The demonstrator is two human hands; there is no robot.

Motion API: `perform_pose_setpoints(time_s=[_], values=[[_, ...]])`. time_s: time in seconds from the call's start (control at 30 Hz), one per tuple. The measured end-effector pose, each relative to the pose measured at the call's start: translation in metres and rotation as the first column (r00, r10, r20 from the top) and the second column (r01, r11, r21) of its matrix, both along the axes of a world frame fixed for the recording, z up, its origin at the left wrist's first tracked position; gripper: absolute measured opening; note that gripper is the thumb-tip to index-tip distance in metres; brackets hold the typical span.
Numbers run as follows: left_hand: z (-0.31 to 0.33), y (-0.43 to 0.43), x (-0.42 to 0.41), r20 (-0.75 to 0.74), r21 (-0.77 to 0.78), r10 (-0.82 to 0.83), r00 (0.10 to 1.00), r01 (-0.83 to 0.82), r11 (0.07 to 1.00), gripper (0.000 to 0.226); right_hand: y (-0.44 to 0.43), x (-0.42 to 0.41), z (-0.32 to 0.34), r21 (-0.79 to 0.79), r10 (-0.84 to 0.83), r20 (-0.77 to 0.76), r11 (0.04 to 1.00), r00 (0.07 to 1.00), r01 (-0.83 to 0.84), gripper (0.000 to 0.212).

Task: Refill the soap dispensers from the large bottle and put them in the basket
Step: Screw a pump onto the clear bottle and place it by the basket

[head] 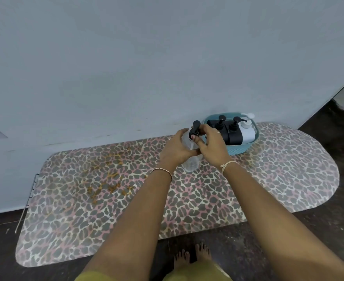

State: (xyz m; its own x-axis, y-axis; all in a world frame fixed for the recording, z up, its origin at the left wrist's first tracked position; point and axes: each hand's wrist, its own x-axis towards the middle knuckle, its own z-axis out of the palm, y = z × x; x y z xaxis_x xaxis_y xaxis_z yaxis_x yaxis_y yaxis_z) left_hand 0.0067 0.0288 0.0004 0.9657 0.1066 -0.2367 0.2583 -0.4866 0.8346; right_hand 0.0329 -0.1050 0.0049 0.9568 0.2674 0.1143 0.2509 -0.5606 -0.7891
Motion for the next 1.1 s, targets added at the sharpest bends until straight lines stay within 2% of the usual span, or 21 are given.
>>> perform_pose_setpoints(time_s=[0.17, 0.3, 0.53, 0.77, 0.97, 1.1], values=[[0.002, 0.001, 0.008, 0.000, 0.027, -0.027, 1.000, 0.027, 0.999, 0.085, 0.004, -0.001, -0.002, -0.099, 0.020, 0.069, 0.995, 0.997, -0.013, 0.016], [0.008, 0.003, 0.011, -0.026, 0.042, -0.034, 0.999, 0.035, 0.998, 0.093, 0.001, 0.002, 0.002, -0.205, 0.052, 0.117, 0.978, 0.992, -0.027, 0.015], [0.004, -0.001, 0.006, 0.018, 0.034, 0.026, 0.999, -0.027, 0.999, 0.086, 0.000, 0.002, 0.005, -0.372, 0.020, 0.225, 0.926, 0.974, 0.066, 0.024], [0.003, -0.007, 0.005, 0.062, 0.129, 0.072, 0.995, -0.079, 0.988, 0.078, 0.004, -0.001, 0.003, -0.450, -0.070, 0.340, 0.864, 0.938, 0.228, 0.025], [0.006, -0.010, 0.002, 0.030, 0.152, 0.104, 0.994, -0.108, 0.982, 0.081, 0.007, -0.002, 0.005, -0.475, -0.063, 0.367, 0.845, 0.928, 0.245, 0.026], [0.006, -0.012, 0.002, 0.035, 0.182, 0.097, 0.995, -0.102, 0.978, 0.069, 0.008, -0.005, 0.011, -0.501, -0.061, 0.372, 0.827, 0.926, 0.256, 0.025]])
